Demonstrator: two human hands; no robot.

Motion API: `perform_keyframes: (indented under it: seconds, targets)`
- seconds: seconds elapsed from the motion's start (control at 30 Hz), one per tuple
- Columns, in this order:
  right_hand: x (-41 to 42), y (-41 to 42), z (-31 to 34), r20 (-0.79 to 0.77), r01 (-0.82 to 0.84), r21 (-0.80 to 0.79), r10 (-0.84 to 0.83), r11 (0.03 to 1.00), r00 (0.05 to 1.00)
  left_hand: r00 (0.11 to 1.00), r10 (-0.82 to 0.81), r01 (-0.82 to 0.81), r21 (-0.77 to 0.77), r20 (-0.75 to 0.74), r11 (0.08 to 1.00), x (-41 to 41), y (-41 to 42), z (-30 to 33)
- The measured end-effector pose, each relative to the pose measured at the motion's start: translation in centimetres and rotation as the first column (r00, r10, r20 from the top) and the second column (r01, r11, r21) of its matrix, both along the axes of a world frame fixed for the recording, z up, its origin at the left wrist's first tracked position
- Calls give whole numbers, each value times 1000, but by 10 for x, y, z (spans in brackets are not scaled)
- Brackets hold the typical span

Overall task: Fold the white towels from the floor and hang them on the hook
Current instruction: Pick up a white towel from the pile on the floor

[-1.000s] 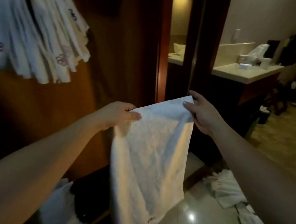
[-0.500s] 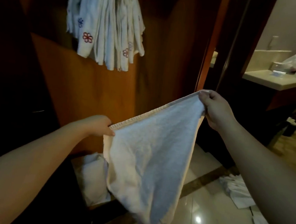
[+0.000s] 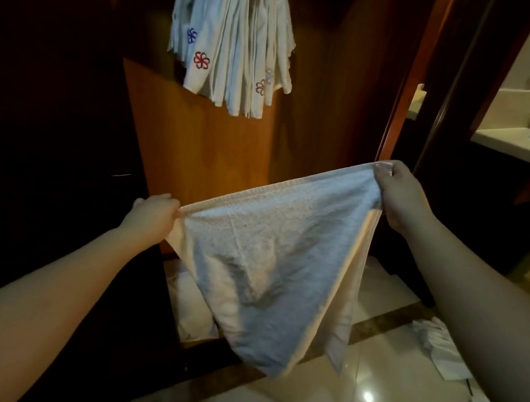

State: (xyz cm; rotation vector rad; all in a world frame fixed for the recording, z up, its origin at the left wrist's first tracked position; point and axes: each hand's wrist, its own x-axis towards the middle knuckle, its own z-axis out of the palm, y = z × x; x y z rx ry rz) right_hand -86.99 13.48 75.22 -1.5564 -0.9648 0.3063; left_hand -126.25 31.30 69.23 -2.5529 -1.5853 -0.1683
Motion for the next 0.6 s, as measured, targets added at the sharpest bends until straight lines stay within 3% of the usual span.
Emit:
perform_keyframes:
  seconds: [0.1, 0.17, 0.2, 0.23, 0.3, 0.37, 0.4, 0.5, 0.6]
  targets:
    - [-5, -1, -5, -42, 25, -11, -26, 1000, 999, 995, 81, -90, 150, 64, 985, -8, 1, -1]
    - [-7, -2, -8, -68, 41, -6, -42, 999, 997, 959, 151, -177, 93, 240, 980, -13, 4, -1]
    - [-8, -2, -8, -66, 44, -6, -44, 999, 997, 913, 194, -205, -8, 357, 979, -16, 6, -1]
    - [-9, -2, -9, -71, 43, -6, -44, 999, 997, 831, 237, -186, -150, 503, 971, -19, 6, 0]
    - [-8, 0, -11, -147, 42, -11, -43, 999, 988, 510, 356, 9, -419, 783, 908, -25, 5, 2]
    - [-7, 1, -15, -341, 38, -12, -40, 999, 939, 167, 487, 263, -515, 857, 816, -30, -1, 3]
    - [-7, 1, -18, -487, 31, -2, -28, 1000, 873, 51, 525, 369, -504, 850, 781, -31, -4, 2]
    - [-22, -5, -35, -799, -31, 11, 28, 999, 601, -176, 609, 520, -452, 773, 725, -28, -20, -6]
    - [-60, -11, -53, -891, -87, -39, 5, 995, 454, -317, 702, 490, -523, 638, 697, -12, -46, -16]
